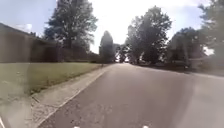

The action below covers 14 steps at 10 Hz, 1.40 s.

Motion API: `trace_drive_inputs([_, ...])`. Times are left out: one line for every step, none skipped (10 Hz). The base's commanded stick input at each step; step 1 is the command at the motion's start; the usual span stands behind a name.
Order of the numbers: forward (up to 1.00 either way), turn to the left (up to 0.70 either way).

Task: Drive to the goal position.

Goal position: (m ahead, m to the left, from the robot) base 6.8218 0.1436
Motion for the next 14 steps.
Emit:
trace_drive_inputs([1.00, 0.00])
trace_drive_inputs([1.00, 0.00])
trace_drive_inputs([1.00, 0.00])
trace_drive_inputs([1.00, 0.00])
trace_drive_inputs([1.00, 0.00])
trace_drive_inputs([1.00, 0.00])
trace_drive_inputs([1.00, 0.00])
trace_drive_inputs([1.00, -0.22])
trace_drive_inputs([1.00, -0.10])
trace_drive_inputs([1.00, -0.08])
trace_drive_inputs([1.00, -0.05])
trace_drive_inputs([1.00, -0.03])
trace_drive_inputs([1.00, -0.01])
trace_drive_inputs([1.00, 0.00])
